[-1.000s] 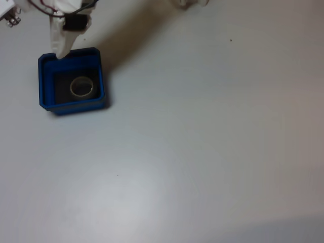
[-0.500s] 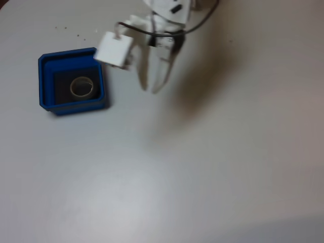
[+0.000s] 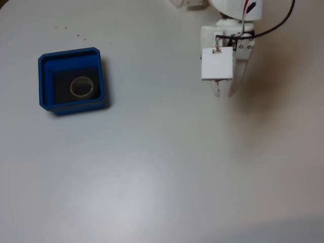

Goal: Pick the black tape roll and drop it in the blue box

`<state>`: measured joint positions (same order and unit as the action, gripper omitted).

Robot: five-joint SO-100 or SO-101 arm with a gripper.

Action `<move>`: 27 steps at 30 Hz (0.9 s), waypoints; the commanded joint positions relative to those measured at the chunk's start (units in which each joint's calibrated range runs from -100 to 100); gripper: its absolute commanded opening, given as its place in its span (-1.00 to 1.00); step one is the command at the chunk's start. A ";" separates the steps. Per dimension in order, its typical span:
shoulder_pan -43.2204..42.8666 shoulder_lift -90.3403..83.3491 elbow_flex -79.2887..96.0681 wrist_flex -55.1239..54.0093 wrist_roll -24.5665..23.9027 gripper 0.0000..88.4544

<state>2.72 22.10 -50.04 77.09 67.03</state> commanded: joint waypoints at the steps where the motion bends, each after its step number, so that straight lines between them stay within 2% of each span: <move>1: -0.72 -4.04 -3.32 -0.94 0.21 -0.97; 13: -2.18 -6.13 0.27 -1.02 0.30 -0.97; 27: -1.70 -32.72 36.21 -1.68 0.30 -0.97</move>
<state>0.45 -2.29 -20.36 77.09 66.94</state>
